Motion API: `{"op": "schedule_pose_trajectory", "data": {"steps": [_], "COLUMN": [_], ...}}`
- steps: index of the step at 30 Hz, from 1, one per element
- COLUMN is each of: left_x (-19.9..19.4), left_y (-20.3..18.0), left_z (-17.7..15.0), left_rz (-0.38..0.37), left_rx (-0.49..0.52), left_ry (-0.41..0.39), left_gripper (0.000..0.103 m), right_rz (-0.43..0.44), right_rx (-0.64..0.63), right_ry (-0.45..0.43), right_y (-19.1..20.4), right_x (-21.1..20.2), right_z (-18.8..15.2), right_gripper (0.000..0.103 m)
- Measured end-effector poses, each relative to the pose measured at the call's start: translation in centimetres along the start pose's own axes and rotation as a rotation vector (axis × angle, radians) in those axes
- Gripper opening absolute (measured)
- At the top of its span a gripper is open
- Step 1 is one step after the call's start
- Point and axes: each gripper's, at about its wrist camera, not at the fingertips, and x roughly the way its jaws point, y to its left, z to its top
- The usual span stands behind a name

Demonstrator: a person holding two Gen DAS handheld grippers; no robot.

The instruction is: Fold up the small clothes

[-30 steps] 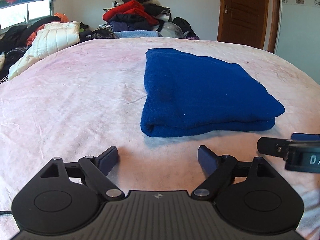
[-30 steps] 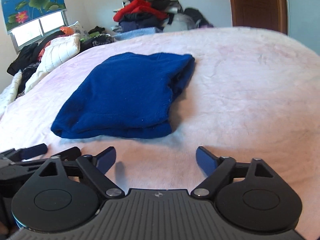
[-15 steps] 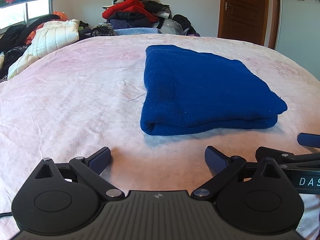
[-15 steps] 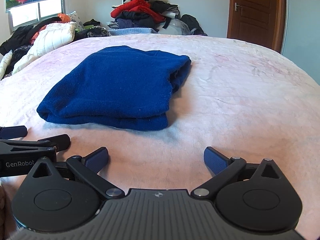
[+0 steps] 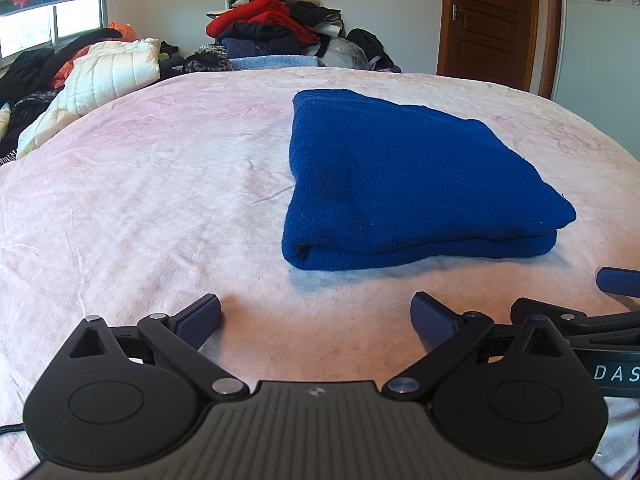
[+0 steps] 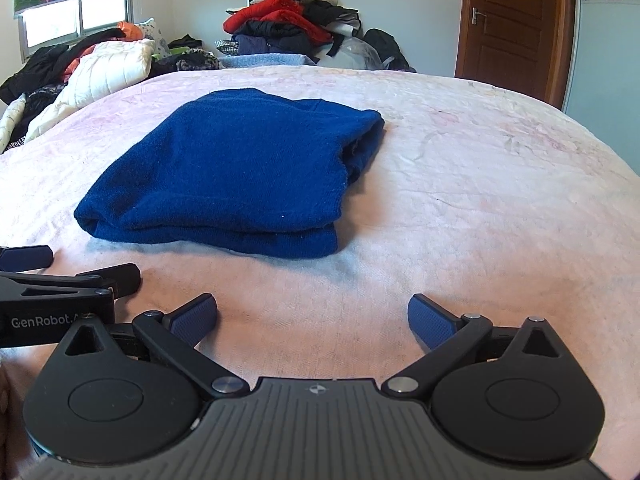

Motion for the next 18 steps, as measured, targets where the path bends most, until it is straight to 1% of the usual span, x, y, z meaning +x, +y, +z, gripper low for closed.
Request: {"op": "schedule_pose_trajectory", "data": {"steps": [18], "left_x": [0.0], "left_y": [0.09], "left_z": [-0.04], "left_rz": [-0.001], "left_rx": [-0.002], "left_ry": [0.003], "left_gripper": [0.103], "right_rz": [0.001], "right_rx": [0.0], "right_ry": [0.0], "right_y": [0.0], "right_x": [0.01], "right_z": [-0.01], "right_gripper": [0.102]}}
